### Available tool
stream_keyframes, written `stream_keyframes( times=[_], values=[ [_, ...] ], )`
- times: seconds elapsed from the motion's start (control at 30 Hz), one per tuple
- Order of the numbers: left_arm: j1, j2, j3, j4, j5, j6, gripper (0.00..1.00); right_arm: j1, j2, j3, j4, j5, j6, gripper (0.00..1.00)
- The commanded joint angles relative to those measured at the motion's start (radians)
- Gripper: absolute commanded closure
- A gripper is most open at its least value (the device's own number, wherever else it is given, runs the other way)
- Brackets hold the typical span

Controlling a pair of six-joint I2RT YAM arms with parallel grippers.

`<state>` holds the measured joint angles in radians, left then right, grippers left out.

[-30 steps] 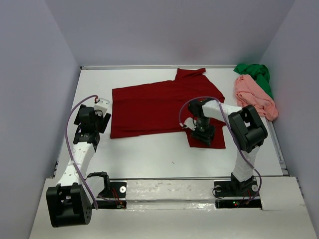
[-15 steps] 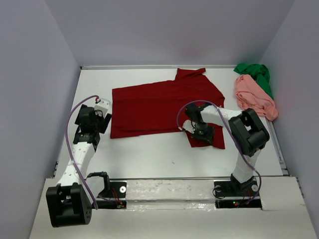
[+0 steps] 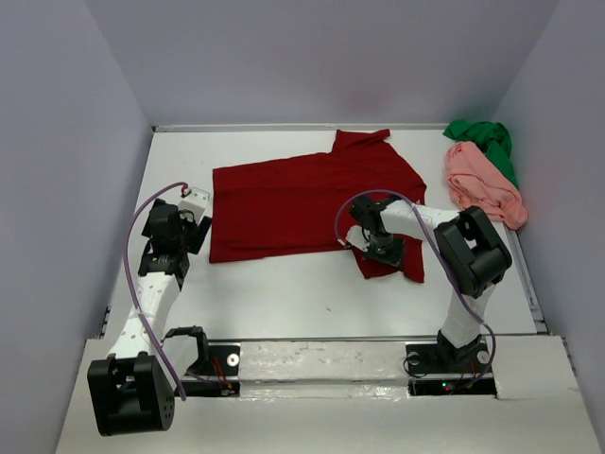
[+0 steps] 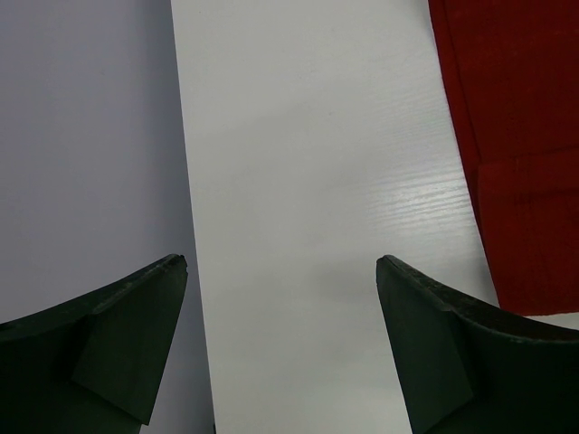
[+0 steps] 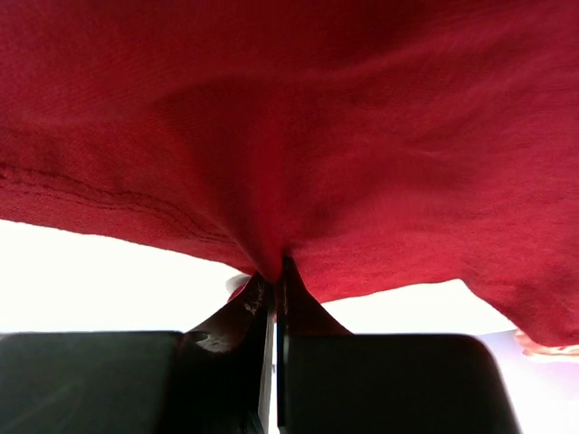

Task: Fold and stack the t-shirts
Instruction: Fold the flattened tshirt in 1/3 of the way

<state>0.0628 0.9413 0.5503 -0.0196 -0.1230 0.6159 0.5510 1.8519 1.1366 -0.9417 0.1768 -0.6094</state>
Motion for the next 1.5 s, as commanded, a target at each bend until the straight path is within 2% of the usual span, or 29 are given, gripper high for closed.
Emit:
stream_keyframes(
  times=[0.0,0.27,0.83,1.47],
  values=[
    [0.006,-0.019,-0.001,0.021,0.016,0.004,0.01,0.006,-0.040,0.063,0.138,-0.039,-0.007,1.00],
    [0.006,-0.025,-0.015,0.021,0.006,0.008,0.01,0.006,-0.046,0.196,0.092,0.026,-0.023,1.00],
    [0.006,-0.027,-0.015,0.021,0.023,0.012,0.01,0.006,0.016,0.331,0.127,0.168,-0.058,1.00],
    [0.006,-0.032,-0.006,-0.008,0.020,0.022,0.01,-0.072,0.193,0.534,0.187,0.228,-0.119,1.00]
  ],
)
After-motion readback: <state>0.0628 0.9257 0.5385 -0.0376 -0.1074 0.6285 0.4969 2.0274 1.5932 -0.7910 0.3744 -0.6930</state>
